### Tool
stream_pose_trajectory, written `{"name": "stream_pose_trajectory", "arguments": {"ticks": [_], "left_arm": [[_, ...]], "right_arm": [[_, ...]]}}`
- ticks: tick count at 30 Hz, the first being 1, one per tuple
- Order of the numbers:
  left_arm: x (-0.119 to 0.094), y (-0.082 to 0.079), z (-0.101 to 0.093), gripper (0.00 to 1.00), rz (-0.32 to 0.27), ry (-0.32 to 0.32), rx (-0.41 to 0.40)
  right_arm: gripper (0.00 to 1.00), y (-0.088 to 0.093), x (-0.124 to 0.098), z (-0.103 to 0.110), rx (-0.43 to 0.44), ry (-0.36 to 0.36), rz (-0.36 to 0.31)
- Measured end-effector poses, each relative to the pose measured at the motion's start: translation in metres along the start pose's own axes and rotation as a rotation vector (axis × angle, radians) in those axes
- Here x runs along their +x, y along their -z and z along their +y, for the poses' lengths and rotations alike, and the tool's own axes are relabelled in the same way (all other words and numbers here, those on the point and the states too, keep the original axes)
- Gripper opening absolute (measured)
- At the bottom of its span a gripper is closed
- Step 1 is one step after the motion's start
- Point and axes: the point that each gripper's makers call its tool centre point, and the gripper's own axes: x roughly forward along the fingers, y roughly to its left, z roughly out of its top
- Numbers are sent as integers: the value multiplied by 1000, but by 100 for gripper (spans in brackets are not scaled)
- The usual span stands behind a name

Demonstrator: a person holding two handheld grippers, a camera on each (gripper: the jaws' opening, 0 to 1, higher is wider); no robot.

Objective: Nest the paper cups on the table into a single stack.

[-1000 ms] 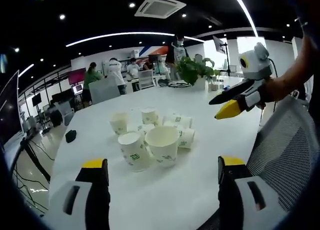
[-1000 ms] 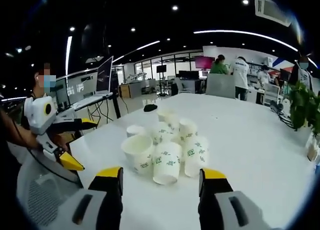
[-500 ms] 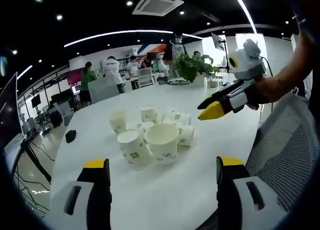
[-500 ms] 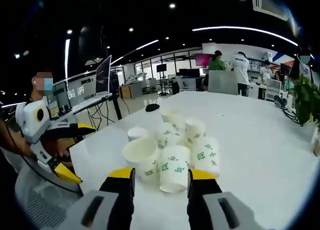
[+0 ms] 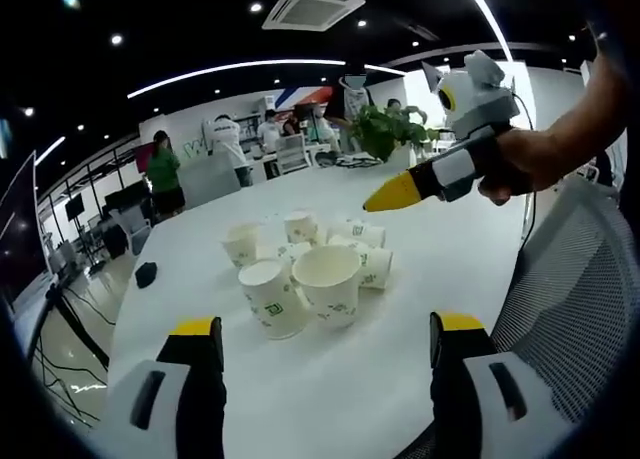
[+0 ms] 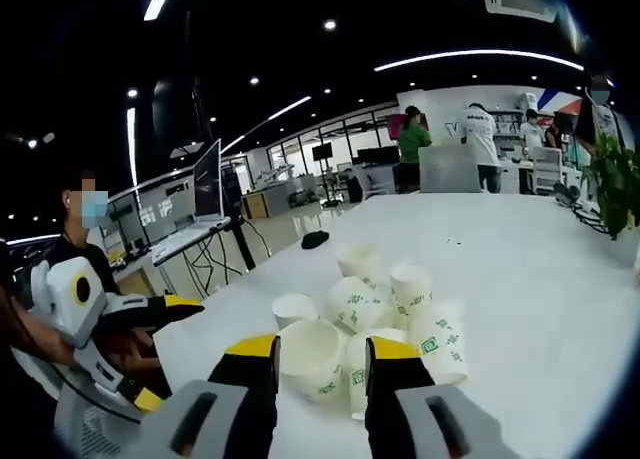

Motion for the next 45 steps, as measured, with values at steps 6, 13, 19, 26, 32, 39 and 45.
{"name": "stream_pose_trajectory", "arguments": {"ticks": [6, 13, 19, 26, 32, 39, 45], "left_arm": [[-1, 0, 7, 84, -4, -29, -3], [-1, 2, 7, 84, 2, -30, 14], [0, 5, 6, 83, 18, -28, 24], [0, 6, 6, 83, 25, -27, 32], [0, 5, 5, 82, 28, -25, 38], [-1, 5, 8, 81, 22, -38, 35], [-1, 4, 8, 81, 16, -43, 40]], "right_arm": [[26, 6, 12, 0, 38, 3, 29], [23, 12, 24, -2, 39, 5, 59], [23, 15, 37, -9, 52, 8, 90], [19, 27, 51, -15, 78, 20, 141], [15, 30, 57, -16, 85, 26, 147], [6, 38, 65, -22, 150, 53, 173], [2, 38, 63, -21, 164, 50, 186]]}}
